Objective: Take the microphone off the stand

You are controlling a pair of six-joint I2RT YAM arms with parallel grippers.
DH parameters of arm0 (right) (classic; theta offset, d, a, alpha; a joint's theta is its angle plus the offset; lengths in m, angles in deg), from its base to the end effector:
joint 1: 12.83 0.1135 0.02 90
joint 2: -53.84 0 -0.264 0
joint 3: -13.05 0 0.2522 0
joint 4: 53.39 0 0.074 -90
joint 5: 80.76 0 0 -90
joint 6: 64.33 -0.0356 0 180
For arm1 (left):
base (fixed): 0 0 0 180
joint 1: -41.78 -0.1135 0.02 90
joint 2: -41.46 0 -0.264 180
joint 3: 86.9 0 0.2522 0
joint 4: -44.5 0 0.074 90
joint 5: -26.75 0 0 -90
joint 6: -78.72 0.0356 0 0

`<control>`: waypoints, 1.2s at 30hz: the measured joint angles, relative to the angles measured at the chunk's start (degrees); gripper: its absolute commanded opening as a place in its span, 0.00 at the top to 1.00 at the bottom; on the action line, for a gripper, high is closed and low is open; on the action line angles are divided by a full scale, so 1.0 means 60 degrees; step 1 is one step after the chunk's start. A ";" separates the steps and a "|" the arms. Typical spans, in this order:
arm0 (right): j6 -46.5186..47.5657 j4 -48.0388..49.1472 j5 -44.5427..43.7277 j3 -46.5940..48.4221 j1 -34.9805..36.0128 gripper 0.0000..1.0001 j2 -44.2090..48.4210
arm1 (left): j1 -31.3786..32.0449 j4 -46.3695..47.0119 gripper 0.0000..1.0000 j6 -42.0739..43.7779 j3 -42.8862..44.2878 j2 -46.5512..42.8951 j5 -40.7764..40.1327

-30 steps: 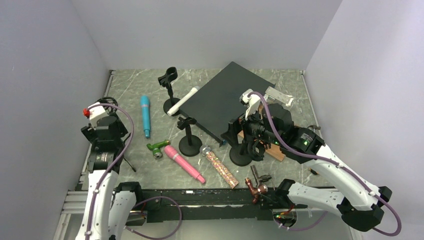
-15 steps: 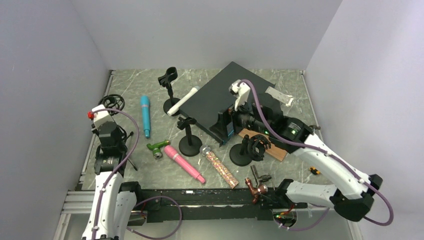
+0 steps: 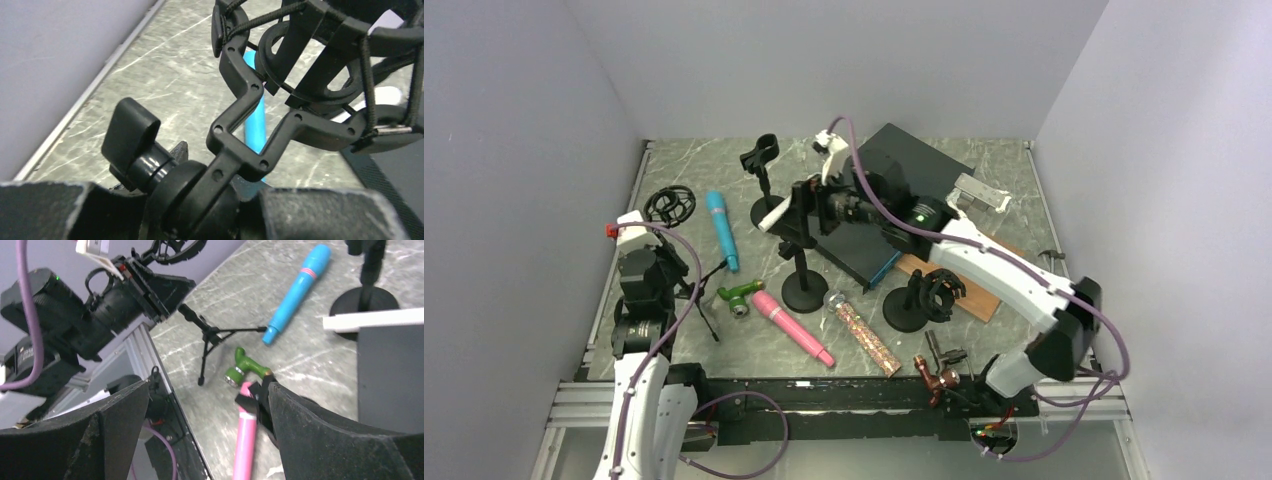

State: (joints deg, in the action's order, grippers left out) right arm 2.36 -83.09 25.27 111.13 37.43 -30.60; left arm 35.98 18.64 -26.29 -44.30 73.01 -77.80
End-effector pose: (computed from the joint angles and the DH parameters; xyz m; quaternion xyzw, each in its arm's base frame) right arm 0.2120 0.2704 0.4058 -0.2659 0.7498 0.4458 0.4102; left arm 0.1457 0.0238 0.2723 -0.2179 0.7591 0.0514 0.6113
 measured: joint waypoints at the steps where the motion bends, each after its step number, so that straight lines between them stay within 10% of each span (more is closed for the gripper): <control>1: -0.0091 0.0138 0.0153 0.0197 0.0011 0.10 -0.0324 | 0.0000 0.0025 1.00 -0.0164 0.0000 -0.0044 0.0259; 17: -0.1501 0.0535 0.1927 0.2685 0.0025 0.19 -0.4513 | 0.1071 0.0423 1.00 -0.1942 0.2084 0.2619 0.2430; 28: -0.2375 0.0517 0.1825 0.3158 0.0025 0.46 -0.5016 | 0.2415 -0.0208 1.00 -0.2473 0.4222 0.3603 0.2452; 36: -0.2382 0.0423 0.1585 0.3151 0.0047 0.46 -0.4998 | 0.2645 -0.0612 1.00 -0.2616 0.4237 0.3708 0.2255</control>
State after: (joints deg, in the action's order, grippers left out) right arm -11.94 -80.56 34.78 130.03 37.71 -60.59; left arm 51.84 14.97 -41.98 -18.88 95.26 -64.27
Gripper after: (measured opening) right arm 0.565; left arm 0.303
